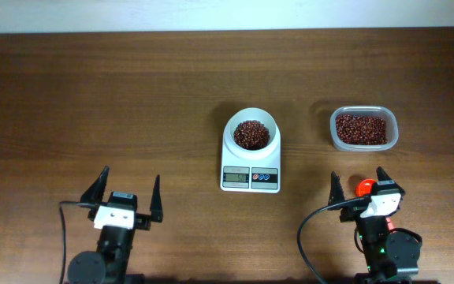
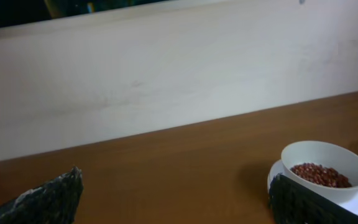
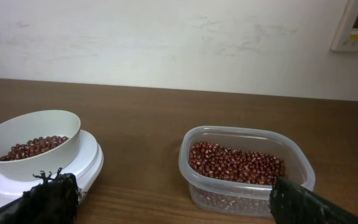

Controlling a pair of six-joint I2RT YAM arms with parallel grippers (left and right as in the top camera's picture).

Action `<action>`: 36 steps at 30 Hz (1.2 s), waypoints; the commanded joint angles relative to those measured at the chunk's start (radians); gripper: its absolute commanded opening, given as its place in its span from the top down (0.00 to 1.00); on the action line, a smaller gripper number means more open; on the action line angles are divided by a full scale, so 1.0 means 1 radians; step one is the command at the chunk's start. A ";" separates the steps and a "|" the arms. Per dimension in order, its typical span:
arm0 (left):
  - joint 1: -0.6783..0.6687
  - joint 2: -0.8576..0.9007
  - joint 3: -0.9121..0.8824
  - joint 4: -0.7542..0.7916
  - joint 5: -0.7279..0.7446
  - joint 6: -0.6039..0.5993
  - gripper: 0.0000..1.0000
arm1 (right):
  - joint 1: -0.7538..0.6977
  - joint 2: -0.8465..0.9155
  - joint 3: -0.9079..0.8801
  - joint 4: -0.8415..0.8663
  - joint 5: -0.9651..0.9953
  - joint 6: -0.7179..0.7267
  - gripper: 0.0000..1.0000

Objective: Scoop and weigh 50g on scale

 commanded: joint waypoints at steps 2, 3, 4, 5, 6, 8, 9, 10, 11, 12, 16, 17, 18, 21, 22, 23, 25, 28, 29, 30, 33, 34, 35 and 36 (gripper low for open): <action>0.002 -0.005 -0.104 0.072 -0.024 -0.046 0.01 | 0.006 -0.006 -0.005 -0.006 0.005 -0.006 0.01; 0.002 -0.005 -0.119 0.082 -0.025 -0.046 0.01 | 0.006 -0.006 -0.005 -0.006 0.005 -0.006 0.01; 0.002 -0.005 -0.129 0.085 -0.025 -0.046 0.01 | 0.006 -0.006 -0.005 -0.006 0.005 -0.006 0.01; 0.002 -0.005 -0.138 0.087 -0.024 -0.046 0.01 | 0.006 -0.006 -0.005 -0.006 0.005 -0.007 0.01; 0.002 -0.005 -0.152 0.088 -0.024 -0.046 0.01 | 0.006 -0.006 -0.005 -0.006 0.005 -0.007 0.01; 0.001 -0.005 -0.173 0.101 -0.024 -0.046 0.01 | 0.006 -0.006 -0.005 -0.006 0.005 -0.006 0.01; 0.001 -0.005 -0.194 0.121 -0.024 -0.046 0.01 | 0.006 -0.006 -0.005 -0.006 0.005 -0.006 0.01; 0.001 -0.006 -0.214 0.144 -0.025 -0.046 0.01 | 0.006 -0.006 -0.005 -0.006 0.005 -0.006 0.01; 0.001 -0.006 -0.240 0.176 -0.025 -0.046 0.01 | 0.006 -0.006 -0.005 -0.006 0.005 -0.006 0.01; 0.001 -0.006 -0.276 0.220 -0.021 -0.046 0.01 | 0.006 -0.006 -0.005 -0.006 0.005 -0.006 0.01; -0.012 -0.006 -0.272 0.181 -0.028 -0.046 0.01 | 0.006 -0.006 -0.005 -0.006 0.005 -0.006 0.01; -0.017 -0.006 -0.272 0.175 -0.029 -0.047 0.01 | 0.006 -0.006 -0.005 -0.006 0.005 -0.007 0.01; -0.028 -0.006 -0.272 0.172 -0.051 -0.047 0.01 | 0.006 -0.006 -0.005 -0.006 0.005 -0.006 0.01; -0.051 -0.006 -0.273 0.165 -0.117 -0.047 0.01 | 0.006 -0.006 -0.005 -0.006 0.005 -0.006 0.01; -0.056 -0.006 -0.273 0.166 -0.115 -0.047 0.01 | 0.006 -0.006 -0.005 -0.006 0.005 -0.006 0.01; -0.056 -0.006 -0.273 0.166 -0.114 -0.047 0.01 | 0.006 -0.006 -0.005 -0.006 0.005 -0.007 0.01; -0.056 -0.006 -0.273 0.166 -0.113 -0.047 0.01 | 0.006 -0.006 -0.005 -0.006 0.005 -0.006 0.01; -0.056 -0.006 -0.273 0.166 -0.114 -0.047 0.01 | 0.006 -0.006 -0.005 -0.006 0.005 -0.006 0.01; -0.056 -0.006 -0.273 0.166 -0.114 -0.047 0.01 | 0.006 -0.006 -0.005 -0.006 0.005 -0.006 0.01; -0.056 -0.006 -0.273 0.166 -0.113 -0.047 0.01 | 0.006 -0.006 -0.005 -0.006 0.005 -0.006 0.01; -0.056 -0.006 -0.273 0.166 -0.121 -0.151 0.01 | 0.006 -0.006 -0.005 -0.006 0.005 -0.007 0.01; -0.056 -0.006 -0.273 0.166 -0.121 -0.188 0.01 | 0.006 -0.006 -0.005 -0.006 0.005 -0.006 0.01; -0.056 -0.006 -0.273 0.166 -0.121 -0.204 0.01 | 0.006 -0.006 -0.005 -0.006 0.005 -0.007 0.01; -0.056 -0.006 -0.273 0.165 -0.122 -0.204 0.01 | 0.006 -0.006 -0.005 -0.006 0.005 -0.006 0.01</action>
